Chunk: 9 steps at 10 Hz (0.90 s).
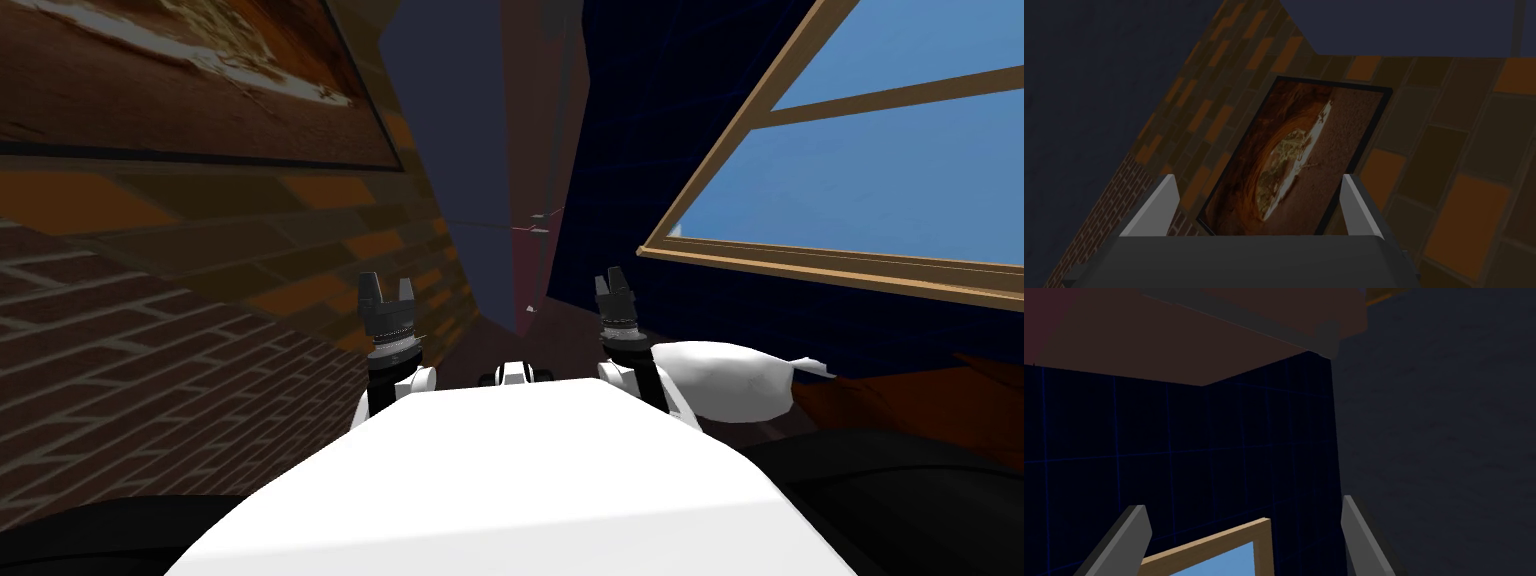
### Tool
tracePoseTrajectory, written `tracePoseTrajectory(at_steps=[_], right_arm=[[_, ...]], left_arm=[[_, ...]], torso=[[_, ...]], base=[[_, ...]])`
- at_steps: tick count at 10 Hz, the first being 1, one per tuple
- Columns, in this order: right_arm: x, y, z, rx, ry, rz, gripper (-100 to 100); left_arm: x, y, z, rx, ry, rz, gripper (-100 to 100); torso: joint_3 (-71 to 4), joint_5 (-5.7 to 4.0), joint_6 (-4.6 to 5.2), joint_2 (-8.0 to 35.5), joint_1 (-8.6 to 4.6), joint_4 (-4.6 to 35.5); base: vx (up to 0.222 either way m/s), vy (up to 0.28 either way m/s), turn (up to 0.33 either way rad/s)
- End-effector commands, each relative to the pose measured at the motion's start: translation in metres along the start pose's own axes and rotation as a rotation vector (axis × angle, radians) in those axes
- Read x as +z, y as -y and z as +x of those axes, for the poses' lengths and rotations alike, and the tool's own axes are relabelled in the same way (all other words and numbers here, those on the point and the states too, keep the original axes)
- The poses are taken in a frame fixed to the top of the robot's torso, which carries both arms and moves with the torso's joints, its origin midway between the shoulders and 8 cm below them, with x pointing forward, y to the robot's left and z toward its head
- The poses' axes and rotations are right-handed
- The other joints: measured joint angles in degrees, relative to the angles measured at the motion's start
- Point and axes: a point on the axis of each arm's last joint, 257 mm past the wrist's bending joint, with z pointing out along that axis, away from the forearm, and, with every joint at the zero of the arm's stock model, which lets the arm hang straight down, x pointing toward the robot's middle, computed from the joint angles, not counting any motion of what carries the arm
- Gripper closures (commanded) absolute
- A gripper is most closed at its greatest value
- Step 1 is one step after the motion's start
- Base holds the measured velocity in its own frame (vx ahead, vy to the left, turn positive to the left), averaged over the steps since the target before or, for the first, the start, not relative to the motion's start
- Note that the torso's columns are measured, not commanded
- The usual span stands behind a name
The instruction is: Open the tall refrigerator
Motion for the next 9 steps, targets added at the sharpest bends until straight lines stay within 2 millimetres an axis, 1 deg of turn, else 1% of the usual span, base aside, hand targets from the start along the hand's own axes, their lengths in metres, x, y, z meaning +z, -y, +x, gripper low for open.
tracePoseTrajectory(at_steps=[1,5,9], right_arm=[[-0.005,0.013,-0.002,-0.143,-0.071,0.030,-100],[-0.013,0.032,-0.010,-0.382,-0.178,0.069,-100],[-0.020,0.050,-0.022,-0.620,-0.290,0.090,-100]], left_arm=[[0.000,0.000,0.000,0.000,0.000,0.000,0],[0.000,0.000,0.000,0.000,0.000,0.000,0],[0.000,0.000,0.000,0.000,0.000,0.000,0]], torso=[[0.0,0.00,0.00,0.1,0.01,0.0],[0.0,-0.05,0.00,0.1,-0.16,0.0],[0.1,-0.01,0.00,0.1,-0.04,0.0]], base=[[0.101,0.102,-0.054],[0.108,0.092,-0.052],[0.107,0.112,-0.053]])
